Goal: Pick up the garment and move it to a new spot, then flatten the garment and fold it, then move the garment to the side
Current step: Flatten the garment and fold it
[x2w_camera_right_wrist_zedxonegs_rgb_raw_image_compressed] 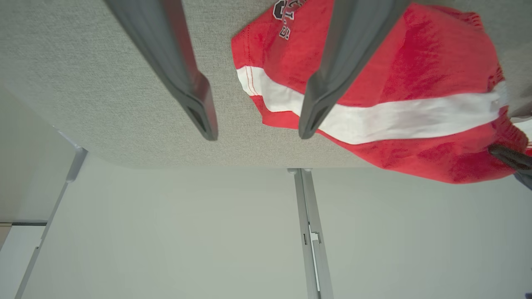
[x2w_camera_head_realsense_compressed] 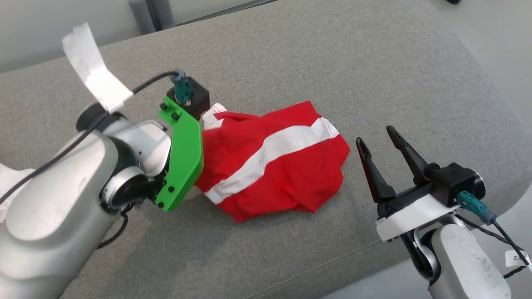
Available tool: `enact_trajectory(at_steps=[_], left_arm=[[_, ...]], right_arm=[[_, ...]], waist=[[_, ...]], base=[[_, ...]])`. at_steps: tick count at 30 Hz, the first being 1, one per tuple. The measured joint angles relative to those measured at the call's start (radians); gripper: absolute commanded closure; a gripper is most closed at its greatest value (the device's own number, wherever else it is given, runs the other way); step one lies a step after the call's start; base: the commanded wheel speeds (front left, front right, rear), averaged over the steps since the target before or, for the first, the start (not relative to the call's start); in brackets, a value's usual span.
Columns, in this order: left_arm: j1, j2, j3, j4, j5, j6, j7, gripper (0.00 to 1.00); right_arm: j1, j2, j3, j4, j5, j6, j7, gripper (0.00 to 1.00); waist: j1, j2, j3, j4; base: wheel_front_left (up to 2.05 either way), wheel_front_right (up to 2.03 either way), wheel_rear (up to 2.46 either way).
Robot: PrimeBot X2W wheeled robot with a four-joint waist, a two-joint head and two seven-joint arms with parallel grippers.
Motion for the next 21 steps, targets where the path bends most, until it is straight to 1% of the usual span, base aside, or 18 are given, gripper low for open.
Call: enact_trajectory(at_steps=[3, 5, 8, 13, 14, 16, 17, 18, 21], left_arm=[[0.046, 0.014, -0.003, 0.003, -0.029, 0.0, 0.012, 1.0], [0.068, 0.028, 0.003, 0.004, -0.028, 0.0, 0.002, 1.0], [0.069, 0.048, 0.044, 0.01, -0.008, 0.0, -0.044, 1.0], [0.071, 0.053, 0.089, 0.05, 0.009, 0.004, -0.1, 1.0], [0.076, 0.053, 0.095, 0.056, 0.009, 0.006, -0.108, 0.82], [0.098, 0.052, 0.106, 0.065, 0.002, 0.012, -0.126, 0.62], [0.112, 0.049, 0.109, 0.068, -0.007, 0.013, -0.137, 0.43], [0.126, 0.045, 0.113, 0.071, -0.014, 0.013, -0.153, 0.0], [0.148, 0.028, 0.126, 0.085, -0.019, 0.022, -0.2, 0.0]], right_arm=[[0.001, -0.006, -0.004, 0.002, 0.0, 0.0, 0.0, 0.0], [0.001, -0.014, -0.008, 0.002, -0.002, 0.0, 0.0, 0.0], [0.001, -0.027, -0.008, 0.002, -0.004, 0.0, 0.0, 0.0], [0.0, -0.034, 0.007, 0.002, -0.016, 0.0, 0.0, 0.0], [-0.001, -0.034, 0.009, 0.002, -0.018, 0.0, 0.0, 0.0], [-0.002, -0.038, 0.012, 0.005, -0.021, 0.0, 0.0, 0.0], [-0.003, -0.041, 0.012, 0.008, -0.021, 0.0, 0.0, 0.0], [-0.003, -0.045, 0.012, 0.012, -0.021, 0.0, 0.0, 0.0], [-0.003, -0.06, 0.01, 0.03, -0.021, 0.0, 0.0, 0.0]], waist=[[0.0, 0.0, -0.003, 0.014], [0.0, -0.0001, -0.005, 0.03], [0.0, 0.0, -0.007, 0.057], [0.0, 0.0, -0.006, 0.104], [0.0, 0.0, -0.005, 0.112], [0.0, -0.0001, -0.002, 0.127], [0.0, -0.0001, 0.0, 0.132], [0.0, 0.0, 0.002, 0.137], [0.0, 0.0, 0.008, 0.149]], base=[[0.0, 0.0, 0.0], [0.0, 0.0, 0.0], [0.0, 0.0, 0.0], [0.0, 0.0, 0.0], [0.0, 0.0, 0.0], [0.0, 0.0, 0.0], [0.0, 0.0, 0.0], [0.0, 0.0, 0.0], [0.0, 0.0, 0.0]])
